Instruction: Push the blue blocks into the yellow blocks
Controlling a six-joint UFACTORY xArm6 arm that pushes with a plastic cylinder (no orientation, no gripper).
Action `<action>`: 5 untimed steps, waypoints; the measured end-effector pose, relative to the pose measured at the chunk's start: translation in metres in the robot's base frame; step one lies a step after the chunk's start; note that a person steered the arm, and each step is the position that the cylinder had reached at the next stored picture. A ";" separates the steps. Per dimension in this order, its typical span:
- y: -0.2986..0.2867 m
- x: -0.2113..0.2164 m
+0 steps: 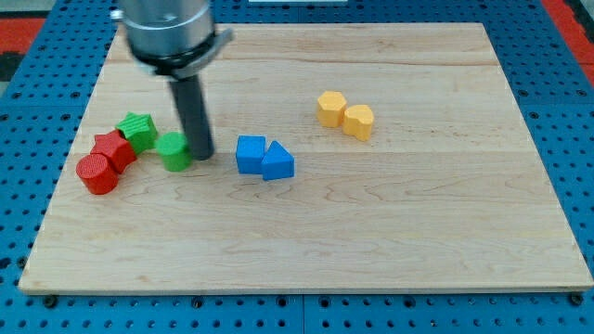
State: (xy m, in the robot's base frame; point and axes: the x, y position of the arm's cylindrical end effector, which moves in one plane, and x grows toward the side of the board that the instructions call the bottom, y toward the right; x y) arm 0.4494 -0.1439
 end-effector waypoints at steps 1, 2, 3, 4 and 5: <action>-0.007 0.003; 0.043 0.027; 0.117 0.028; 0.178 -0.001; 0.216 -0.021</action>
State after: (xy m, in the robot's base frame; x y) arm 0.4281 0.0723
